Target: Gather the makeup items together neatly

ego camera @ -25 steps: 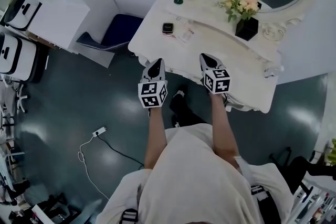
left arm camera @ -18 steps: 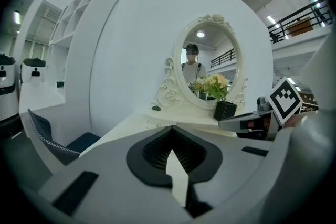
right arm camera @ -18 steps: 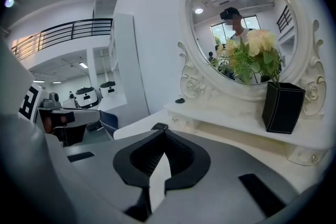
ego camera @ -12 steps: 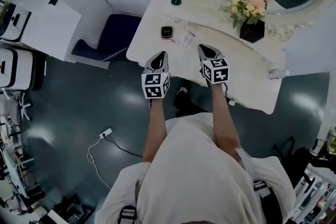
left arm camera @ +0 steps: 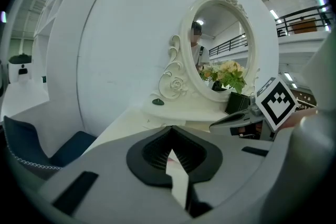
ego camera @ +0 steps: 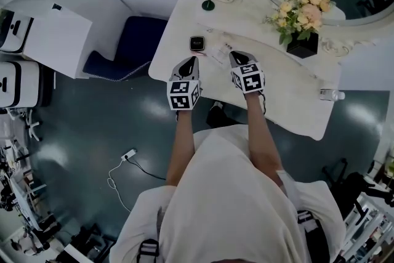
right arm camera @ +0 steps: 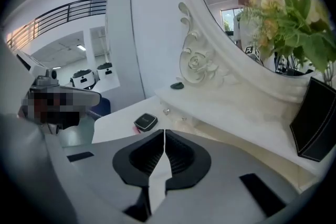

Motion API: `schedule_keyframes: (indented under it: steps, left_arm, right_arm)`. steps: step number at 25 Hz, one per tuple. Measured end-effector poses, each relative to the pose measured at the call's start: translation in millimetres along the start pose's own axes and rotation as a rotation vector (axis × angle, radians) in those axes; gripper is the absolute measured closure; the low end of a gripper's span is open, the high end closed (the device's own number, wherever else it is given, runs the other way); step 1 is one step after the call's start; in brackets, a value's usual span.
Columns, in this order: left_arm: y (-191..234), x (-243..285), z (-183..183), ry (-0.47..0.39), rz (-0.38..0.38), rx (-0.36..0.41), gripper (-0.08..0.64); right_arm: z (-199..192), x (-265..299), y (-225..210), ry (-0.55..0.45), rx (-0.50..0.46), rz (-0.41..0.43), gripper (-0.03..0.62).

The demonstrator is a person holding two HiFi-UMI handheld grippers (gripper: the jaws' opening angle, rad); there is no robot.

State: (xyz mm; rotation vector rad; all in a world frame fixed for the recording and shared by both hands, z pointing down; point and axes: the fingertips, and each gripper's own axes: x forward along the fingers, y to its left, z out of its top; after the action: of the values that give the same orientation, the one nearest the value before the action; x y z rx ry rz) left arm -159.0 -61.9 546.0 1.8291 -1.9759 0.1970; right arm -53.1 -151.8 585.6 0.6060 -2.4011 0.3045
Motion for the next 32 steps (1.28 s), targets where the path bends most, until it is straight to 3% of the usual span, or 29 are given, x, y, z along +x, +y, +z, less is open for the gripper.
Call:
schedule_keyframes:
  steps: [9,14,18,21,28,32]
  left_arm:
    - [2.8,52.0,11.6,0.03,-0.044,0.015,0.546]
    - [14.2,72.8,12.7,0.043,-0.038,0.001,0.546]
    - [23.7,84.9,12.5,0.056,-0.032,-0.006,0.546]
    - [33.4,90.7,14.8,0.057,-0.021,-0.011,0.546]
    - [50.9,97.5,12.0,0.063,0.0,-0.023,0.546]
    - [48.1,98.2,10.2,0.056,-0.005,-0.025,0.546]
  right_arm:
    - [-1.5,40.4,-43.3,0.061,0.01,-0.05,0.534]
    - [-13.2,66.6,-50.2,0.124,0.049,-0.002,0.432]
    - [-18.8,83.2,-58.2,0.147,0.08,0.003,0.407]
    - [-22.0,94.1,-62.9,0.158,0.091,-0.007,0.411]
    - [-21.8,105.7,-63.2,0.176,0.079,-0.004,0.513]
    - [-20.1,101.7,-62.2,0.153,0.081,-0.01,0.531]
